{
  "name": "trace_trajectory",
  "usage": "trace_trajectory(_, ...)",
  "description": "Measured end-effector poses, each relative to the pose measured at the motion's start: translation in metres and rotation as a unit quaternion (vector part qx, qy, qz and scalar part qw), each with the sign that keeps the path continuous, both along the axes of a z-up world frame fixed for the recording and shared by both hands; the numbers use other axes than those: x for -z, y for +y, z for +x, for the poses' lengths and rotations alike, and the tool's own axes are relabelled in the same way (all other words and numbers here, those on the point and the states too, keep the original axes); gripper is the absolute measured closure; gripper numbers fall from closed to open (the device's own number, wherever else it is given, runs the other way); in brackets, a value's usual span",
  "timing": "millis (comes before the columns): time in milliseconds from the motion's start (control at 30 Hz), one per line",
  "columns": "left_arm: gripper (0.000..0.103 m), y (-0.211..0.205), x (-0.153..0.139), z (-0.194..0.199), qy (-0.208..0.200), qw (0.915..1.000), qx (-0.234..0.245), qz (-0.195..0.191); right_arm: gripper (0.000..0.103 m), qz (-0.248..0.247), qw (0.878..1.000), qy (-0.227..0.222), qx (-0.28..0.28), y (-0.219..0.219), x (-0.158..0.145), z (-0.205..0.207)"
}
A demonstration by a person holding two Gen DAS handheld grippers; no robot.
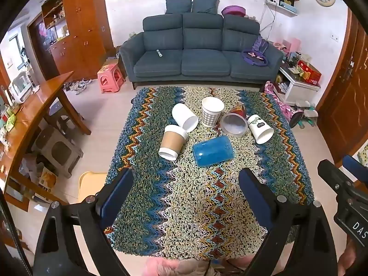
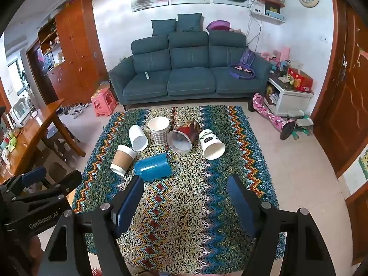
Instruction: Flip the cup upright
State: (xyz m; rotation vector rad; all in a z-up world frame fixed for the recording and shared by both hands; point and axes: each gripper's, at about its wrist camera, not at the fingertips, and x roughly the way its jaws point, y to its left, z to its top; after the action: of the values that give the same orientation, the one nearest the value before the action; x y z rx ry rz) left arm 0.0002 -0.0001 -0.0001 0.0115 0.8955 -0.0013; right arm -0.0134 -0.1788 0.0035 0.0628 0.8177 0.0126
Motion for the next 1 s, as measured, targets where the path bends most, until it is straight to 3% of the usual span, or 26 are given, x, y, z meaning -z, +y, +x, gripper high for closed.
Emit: trace_trajectory(1000,0.009,0.005,0.005,0.004,-0.006,1.0,0.002,0.004,0.027,-0.011,1.0,0.022,-0.001,0.006,0.015,0.009)
